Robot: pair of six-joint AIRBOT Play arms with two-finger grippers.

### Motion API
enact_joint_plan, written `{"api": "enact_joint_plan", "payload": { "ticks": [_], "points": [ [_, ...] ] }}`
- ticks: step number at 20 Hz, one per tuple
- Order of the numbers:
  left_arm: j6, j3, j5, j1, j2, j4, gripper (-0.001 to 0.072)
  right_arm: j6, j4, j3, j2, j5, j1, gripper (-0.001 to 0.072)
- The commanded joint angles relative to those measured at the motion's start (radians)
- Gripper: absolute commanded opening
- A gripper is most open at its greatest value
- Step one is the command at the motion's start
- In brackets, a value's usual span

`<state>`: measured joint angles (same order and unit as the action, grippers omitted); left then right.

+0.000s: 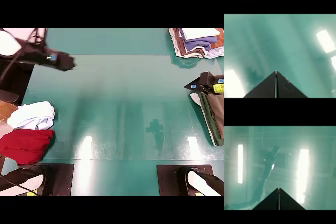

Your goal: Fold the shirts.

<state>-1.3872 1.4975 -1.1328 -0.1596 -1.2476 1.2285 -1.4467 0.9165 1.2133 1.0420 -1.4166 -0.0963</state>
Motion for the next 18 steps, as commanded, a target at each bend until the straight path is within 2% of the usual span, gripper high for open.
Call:
{"api": "enact_joint_plan", "payload": {
  "ticks": [1,5,6,7,8,15,16,18],
  "points": [
    [-0.020,-0.088,-0.165,0.194,0.077,0.154,0.0027,0.000,0.000,0.000,0.000,0.000,0.001,0.0015],
    [-0.019,-0.288,-0.174,0.459,0.171,0.160,0.0029,0.000,0.000,0.000,0.000,0.003,0.001,0.0015],
    [-0.019,-0.331,-0.182,0.502,0.172,0.160,0.0085,0.000,0.000,0.000,0.000,0.007,0.001,0.0015],
    [-0.019,-0.373,-0.173,0.526,0.172,0.160,0.0422,0.000,0.001,0.000,0.000,0.011,0.001,0.0015],
    [-0.020,-0.415,-0.150,0.539,0.169,0.160,0.0720,0.000,0.000,0.000,0.000,0.012,0.001,0.0015],
    [-0.026,-0.675,0.110,0.541,0.165,0.186,0.0720,0.000,0.000,0.000,0.000,0.037,0.001,0.0015],
    [-0.031,-0.689,0.129,0.541,0.165,0.187,0.0677,0.000,0.000,0.000,0.000,0.040,0.001,0.0015],
    [-0.027,-0.689,0.129,0.541,0.168,0.186,0.0123,0.000,0.000,0.000,0.000,0.050,0.001,0.0015]
  ]
}}
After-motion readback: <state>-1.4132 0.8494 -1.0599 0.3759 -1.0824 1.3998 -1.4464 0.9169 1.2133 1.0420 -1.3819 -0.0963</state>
